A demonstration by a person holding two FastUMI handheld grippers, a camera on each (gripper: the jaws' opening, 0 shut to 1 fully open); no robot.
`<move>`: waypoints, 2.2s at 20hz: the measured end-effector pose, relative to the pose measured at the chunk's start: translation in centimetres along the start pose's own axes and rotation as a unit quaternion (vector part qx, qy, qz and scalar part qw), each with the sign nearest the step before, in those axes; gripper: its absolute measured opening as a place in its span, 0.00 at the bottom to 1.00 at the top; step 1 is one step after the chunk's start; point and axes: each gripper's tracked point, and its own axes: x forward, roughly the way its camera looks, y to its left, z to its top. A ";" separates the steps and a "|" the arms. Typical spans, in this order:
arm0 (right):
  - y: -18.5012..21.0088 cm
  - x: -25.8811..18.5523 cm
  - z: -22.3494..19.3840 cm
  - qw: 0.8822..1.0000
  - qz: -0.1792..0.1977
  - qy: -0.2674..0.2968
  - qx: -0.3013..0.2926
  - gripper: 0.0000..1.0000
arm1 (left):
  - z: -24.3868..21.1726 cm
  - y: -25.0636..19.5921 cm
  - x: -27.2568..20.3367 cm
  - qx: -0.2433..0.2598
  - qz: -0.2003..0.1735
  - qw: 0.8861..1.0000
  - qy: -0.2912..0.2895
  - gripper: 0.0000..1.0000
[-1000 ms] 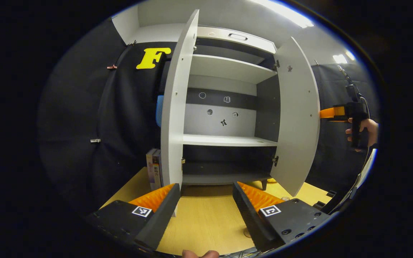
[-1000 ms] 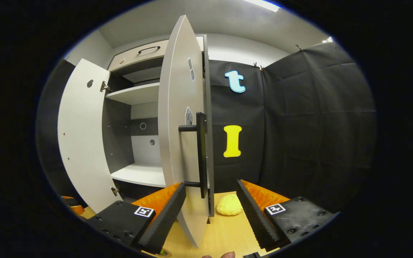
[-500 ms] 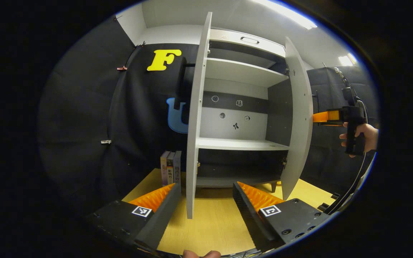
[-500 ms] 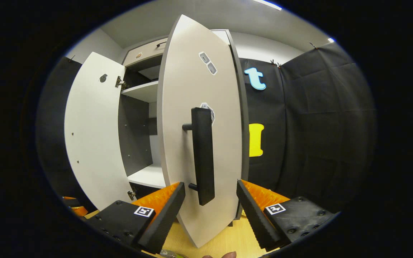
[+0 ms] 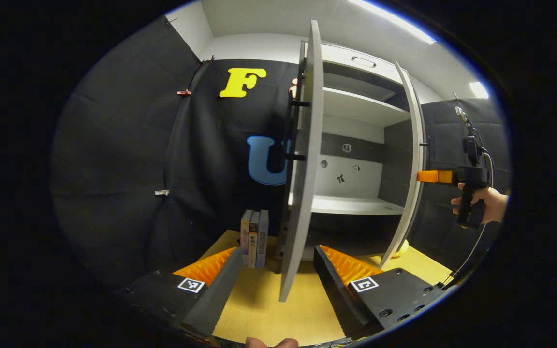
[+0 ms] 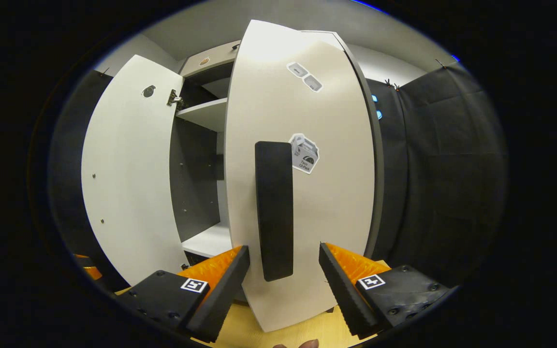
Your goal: Grasp the bottle in the cabinet with the left hand and place it on the coaster, then close the right door with the right hand and the left door with the left hand.
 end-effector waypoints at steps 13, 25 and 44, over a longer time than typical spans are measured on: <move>1.6 4.3 0.0 1.000 -0.012 0.002 -0.019 0.97 | 7.6 2.0 5.8 0.002 -0.012 0.999 -0.033 0.95; -1.5 -3.1 2.9 1.000 -0.005 -0.015 -0.005 0.96 | 8.6 -0.7 7.1 0.037 -0.021 0.999 -0.017 0.94; -12.4 -9.8 2.7 0.998 -0.056 -0.014 -0.018 0.96 | 10.6 -17.3 10.5 0.036 -0.109 0.993 -0.033 0.91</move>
